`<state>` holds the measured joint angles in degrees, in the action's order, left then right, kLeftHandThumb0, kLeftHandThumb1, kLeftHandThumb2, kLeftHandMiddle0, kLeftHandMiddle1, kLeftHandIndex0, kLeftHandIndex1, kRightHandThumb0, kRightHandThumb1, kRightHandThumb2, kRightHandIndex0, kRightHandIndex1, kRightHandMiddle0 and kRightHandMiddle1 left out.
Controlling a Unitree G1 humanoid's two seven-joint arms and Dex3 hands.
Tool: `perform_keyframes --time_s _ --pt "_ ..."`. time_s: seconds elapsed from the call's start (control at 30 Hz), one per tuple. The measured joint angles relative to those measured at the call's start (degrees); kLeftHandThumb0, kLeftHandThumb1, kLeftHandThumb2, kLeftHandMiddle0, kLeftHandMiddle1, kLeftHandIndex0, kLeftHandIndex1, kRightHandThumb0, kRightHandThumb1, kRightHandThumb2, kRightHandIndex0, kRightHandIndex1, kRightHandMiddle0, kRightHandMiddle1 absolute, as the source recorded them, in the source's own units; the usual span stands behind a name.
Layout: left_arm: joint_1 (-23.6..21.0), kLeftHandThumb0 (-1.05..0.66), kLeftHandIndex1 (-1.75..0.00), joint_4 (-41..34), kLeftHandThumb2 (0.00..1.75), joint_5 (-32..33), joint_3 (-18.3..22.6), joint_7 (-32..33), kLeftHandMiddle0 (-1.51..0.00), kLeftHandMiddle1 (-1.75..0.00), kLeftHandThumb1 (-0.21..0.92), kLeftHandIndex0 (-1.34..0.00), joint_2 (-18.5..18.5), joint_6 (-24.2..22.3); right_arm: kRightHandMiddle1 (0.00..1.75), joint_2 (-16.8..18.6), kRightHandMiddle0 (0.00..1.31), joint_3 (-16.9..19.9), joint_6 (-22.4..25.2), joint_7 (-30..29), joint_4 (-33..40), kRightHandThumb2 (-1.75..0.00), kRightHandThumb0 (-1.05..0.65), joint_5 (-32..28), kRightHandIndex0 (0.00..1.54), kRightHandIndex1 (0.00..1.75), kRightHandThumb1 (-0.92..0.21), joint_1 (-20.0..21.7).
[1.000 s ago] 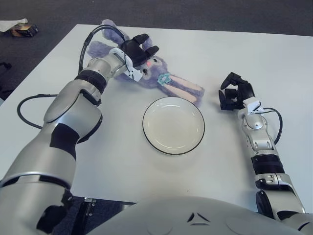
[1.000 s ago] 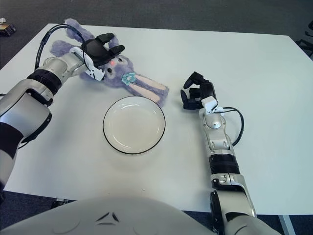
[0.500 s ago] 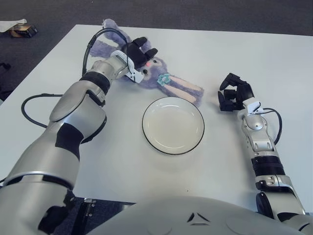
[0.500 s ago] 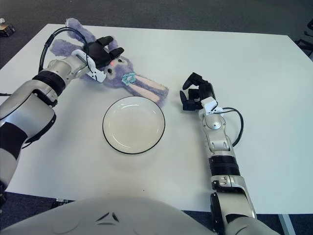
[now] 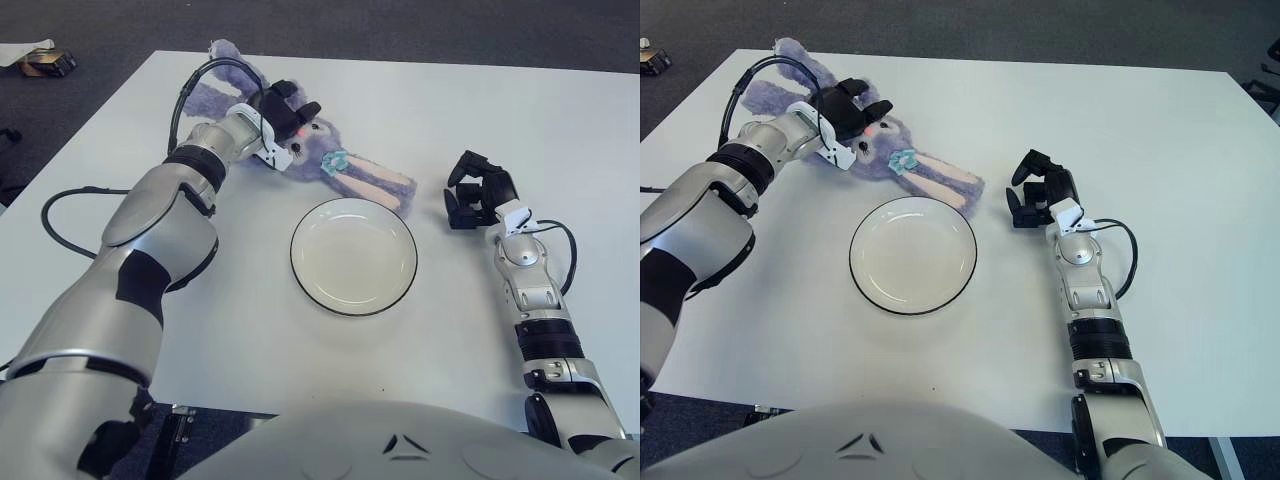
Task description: Put the doll into the plate.
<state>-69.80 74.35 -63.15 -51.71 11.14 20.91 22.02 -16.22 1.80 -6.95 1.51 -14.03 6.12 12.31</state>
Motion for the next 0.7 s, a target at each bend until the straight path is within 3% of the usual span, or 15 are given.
perform_keyframes --time_s 0.17,0.4,0.47,0.53,0.67,0.7 --pt "0.01 -1.00 -0.41 0.18 0.52 0.88 0.03 -0.43 0.00 -1.68 0.59 0.00 0.00 0.02 1.75 -0.21 0.73 -0.35 -0.01 -0.08 0.00 -1.49 -0.54 0.49 1.32 1.75 -0.18 0.00" --pt "0.01 -0.59 -0.59 0.44 0.93 2.31 0.45 -2.54 0.00 -1.63 0.27 0.00 -0.03 -0.02 1.75 -0.79 0.73 -1.15 0.03 -0.20 0.21 -1.48 -0.54 1.75 1.32 1.75 -0.19 -0.03" --pt "0.01 -0.52 -0.74 0.44 0.99 2.40 0.49 -2.81 -0.01 -1.62 0.23 0.00 -0.03 -0.09 1.75 -0.89 0.72 -1.21 0.08 -0.19 0.29 -1.48 -0.54 1.78 1.32 1.75 -0.19 -0.05" --pt "0.04 -0.35 -1.10 0.44 1.12 2.45 0.51 -2.93 -0.04 -1.61 0.16 0.00 -0.04 -0.23 1.75 -0.95 0.72 -1.24 0.14 -0.14 0.35 -1.47 -0.53 1.78 1.31 1.75 -0.19 -0.07" --pt "0.22 -0.24 -1.38 0.42 1.22 2.66 0.58 -2.86 -0.07 -1.61 0.12 0.00 -0.10 -0.62 1.75 -0.99 0.72 -1.24 0.61 0.11 0.58 -1.47 -0.53 1.77 1.30 1.75 -0.20 -0.12" --pt "0.28 -0.01 -1.51 0.42 1.14 2.85 0.62 -2.76 -0.22 -1.63 0.27 0.00 -0.11 -0.66 1.75 -0.99 0.72 -1.24 0.69 0.15 0.64 -1.47 -0.53 1.77 1.30 1.75 -0.20 -0.12"
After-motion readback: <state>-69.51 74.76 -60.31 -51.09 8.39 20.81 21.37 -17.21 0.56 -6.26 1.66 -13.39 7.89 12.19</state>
